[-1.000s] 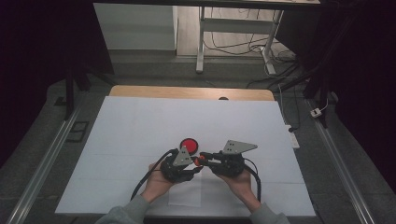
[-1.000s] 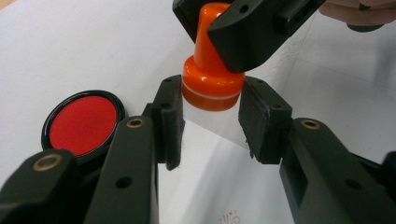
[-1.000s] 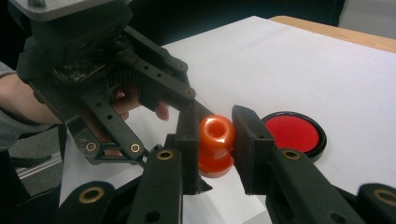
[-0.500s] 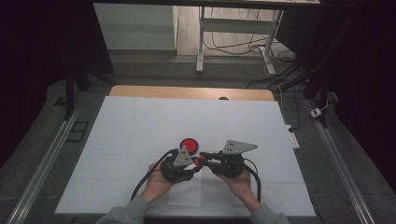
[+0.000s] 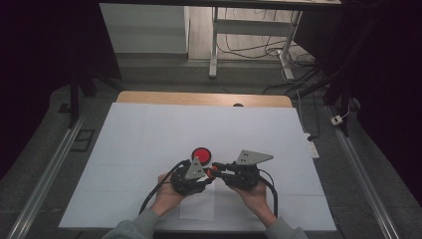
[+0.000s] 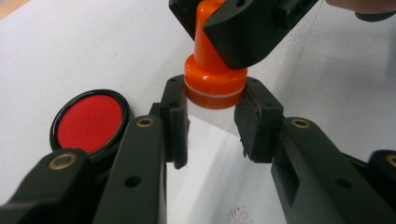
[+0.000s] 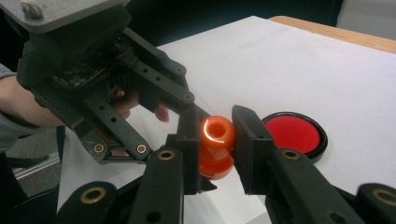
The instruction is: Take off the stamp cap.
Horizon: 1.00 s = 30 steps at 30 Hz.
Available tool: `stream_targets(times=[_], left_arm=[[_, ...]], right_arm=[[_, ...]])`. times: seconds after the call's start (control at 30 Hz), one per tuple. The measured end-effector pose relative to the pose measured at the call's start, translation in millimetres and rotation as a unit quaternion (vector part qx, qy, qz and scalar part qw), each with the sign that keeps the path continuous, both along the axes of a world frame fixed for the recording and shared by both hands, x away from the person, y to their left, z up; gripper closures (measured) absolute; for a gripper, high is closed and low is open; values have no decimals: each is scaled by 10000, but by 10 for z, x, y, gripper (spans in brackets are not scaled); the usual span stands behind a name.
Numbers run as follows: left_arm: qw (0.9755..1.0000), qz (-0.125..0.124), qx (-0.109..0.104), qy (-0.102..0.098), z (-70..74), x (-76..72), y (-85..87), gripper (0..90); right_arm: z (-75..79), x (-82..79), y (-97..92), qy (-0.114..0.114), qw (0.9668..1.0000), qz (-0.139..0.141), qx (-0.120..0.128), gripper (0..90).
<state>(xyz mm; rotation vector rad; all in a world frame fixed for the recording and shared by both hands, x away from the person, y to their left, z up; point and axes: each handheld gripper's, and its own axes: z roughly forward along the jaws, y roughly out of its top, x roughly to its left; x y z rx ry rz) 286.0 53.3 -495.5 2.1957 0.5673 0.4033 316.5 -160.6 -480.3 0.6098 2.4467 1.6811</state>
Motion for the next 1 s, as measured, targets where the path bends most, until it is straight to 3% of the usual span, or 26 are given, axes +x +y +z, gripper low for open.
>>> stream_targets(times=[0.23, 0.47, 0.5, 0.53, 0.6, 0.63, 0.77, 1.0], left_arm=[[10000, -22, 31, 12, -3, 0, 1, 656], [9997, -40, 230, -109, -12, -17, -20, 657], [9986, -63, 513, -140, -31, -21, -43, 657], [9976, -88, 663, -174, -70, -29, -59, 656], [9993, -132, 337, 115, -113, -6, -41, 656], [9995, -125, 248, 151, -107, 5, -32, 656], [9999, -39, 85, 90, -67, 8, 9, 656], [10000, 35, 9, 89, -42, 20, 74, 655]], right_arm=[[0, -10, 6, -10, 10000, -24, -2, 728], [-4, -7, 11, -7, 10000, 1, -52, 729], [-4, -6, 10, 2, 10000, -12, -31, 731], [14, -9, -13, -56, 9999, -146, 70, 731], [80, 20, -99, -68, 9992, -291, 247, 731], [106, 23, -137, -138, 9991, -326, 216, 731], [120, 27, -184, -112, 9989, -355, 287, 731], [113, 22, -154, -129, 9992, -273, 259, 730]])
